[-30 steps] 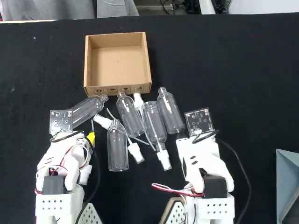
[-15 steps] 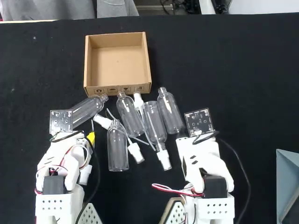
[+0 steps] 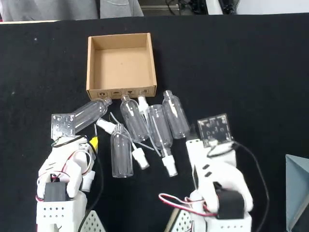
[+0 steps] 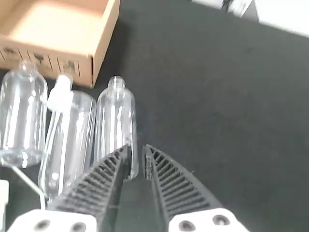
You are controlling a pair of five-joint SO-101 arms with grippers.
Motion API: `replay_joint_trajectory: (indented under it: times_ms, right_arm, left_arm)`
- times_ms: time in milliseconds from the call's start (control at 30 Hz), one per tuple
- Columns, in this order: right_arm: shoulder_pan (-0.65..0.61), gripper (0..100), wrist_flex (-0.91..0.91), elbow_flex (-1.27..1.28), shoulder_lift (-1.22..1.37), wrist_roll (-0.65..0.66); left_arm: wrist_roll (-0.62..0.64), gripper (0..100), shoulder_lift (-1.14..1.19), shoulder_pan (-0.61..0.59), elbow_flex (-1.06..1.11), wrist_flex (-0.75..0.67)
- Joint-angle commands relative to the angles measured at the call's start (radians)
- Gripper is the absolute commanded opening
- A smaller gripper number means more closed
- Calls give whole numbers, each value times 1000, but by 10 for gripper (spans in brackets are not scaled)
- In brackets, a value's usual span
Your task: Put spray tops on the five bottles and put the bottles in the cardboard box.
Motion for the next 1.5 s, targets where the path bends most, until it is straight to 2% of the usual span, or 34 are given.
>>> replay_joint_trajectory:
  times_ms: [0,200,400,633,1167,1467]
  right_arm:
    - [2,12,23,-130,-65,21]
    - [-31,12,6,-174,-13,72]
    - [-37,12,-9,-390,142,75]
    - [-35,14,77,-615,390,78]
    - [-37,15,132,-771,661,80]
    - [-38,54,224,-1006,881,72]
  left_arm:
    - [0,200,-5,-5,22,5]
    - [0,200,-5,-5,22,5]
    - [0,200,-5,-5,22,5]
    - [0,200,-5,-5,22,5]
    - [0,200,-5,-5,22,5]
    - [0,200,-5,-5,22,5]
